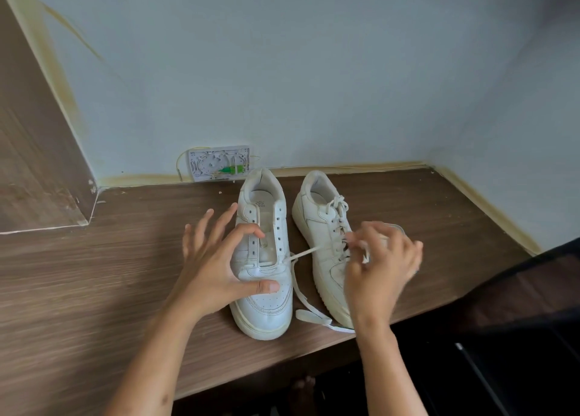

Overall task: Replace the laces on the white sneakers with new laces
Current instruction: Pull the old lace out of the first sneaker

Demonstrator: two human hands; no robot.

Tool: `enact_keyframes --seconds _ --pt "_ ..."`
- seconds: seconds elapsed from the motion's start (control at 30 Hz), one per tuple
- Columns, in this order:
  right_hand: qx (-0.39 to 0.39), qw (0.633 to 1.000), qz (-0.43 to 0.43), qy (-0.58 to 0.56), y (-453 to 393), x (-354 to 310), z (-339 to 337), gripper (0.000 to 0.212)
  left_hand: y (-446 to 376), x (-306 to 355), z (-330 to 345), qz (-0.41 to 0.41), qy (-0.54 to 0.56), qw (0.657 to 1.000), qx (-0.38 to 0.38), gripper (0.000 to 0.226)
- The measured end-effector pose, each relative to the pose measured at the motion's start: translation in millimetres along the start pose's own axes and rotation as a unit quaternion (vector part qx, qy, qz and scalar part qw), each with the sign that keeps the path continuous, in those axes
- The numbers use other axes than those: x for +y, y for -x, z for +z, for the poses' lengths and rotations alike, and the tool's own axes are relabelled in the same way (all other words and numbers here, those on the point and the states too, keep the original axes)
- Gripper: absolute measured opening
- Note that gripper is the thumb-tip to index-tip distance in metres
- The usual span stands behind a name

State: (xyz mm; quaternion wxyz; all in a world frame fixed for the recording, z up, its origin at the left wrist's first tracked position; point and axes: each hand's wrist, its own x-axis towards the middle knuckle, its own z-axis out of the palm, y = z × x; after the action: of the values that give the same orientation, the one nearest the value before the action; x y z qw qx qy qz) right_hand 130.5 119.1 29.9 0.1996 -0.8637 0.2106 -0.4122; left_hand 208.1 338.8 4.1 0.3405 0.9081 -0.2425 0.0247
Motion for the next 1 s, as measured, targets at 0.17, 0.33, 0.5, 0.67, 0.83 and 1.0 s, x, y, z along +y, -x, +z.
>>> enact_keyframes --seconds 0.17,0.33,0.5,0.67,0.83,1.0 --pt "-0.037 0.999 0.028 -0.005 3.4 2.8 2.7 0.013 -0.1 -1.9 0.9 0.004 -0.001 1.0 0.004 0.082" --pt "-0.163 0.979 -0.101 -0.073 11.2 -10.5 13.7 0.031 -0.4 -1.9 1.4 0.002 0.001 1.0 0.004 0.081" --pt "-0.236 0.957 -0.141 -0.096 22.3 -13.7 24.4 0.008 -0.5 -1.4 1.4 0.0 -0.002 1.0 0.002 0.082" --pt "-0.269 0.947 -0.088 -0.154 11.8 -14.2 15.0 0.012 -0.3 -2.7 0.6 0.006 -0.007 1.0 0.011 0.081" --pt "-0.233 0.943 0.03 -0.235 -4.7 -1.0 -19.4 0.019 -0.5 -7.3 -4.1 -0.005 -0.003 1.0 0.004 0.082" --pt "-0.184 0.949 0.057 -0.249 -2.8 -1.0 -27.1 0.023 -0.1 -16.5 -13.9 -0.031 -0.006 0.999 0.014 0.08"
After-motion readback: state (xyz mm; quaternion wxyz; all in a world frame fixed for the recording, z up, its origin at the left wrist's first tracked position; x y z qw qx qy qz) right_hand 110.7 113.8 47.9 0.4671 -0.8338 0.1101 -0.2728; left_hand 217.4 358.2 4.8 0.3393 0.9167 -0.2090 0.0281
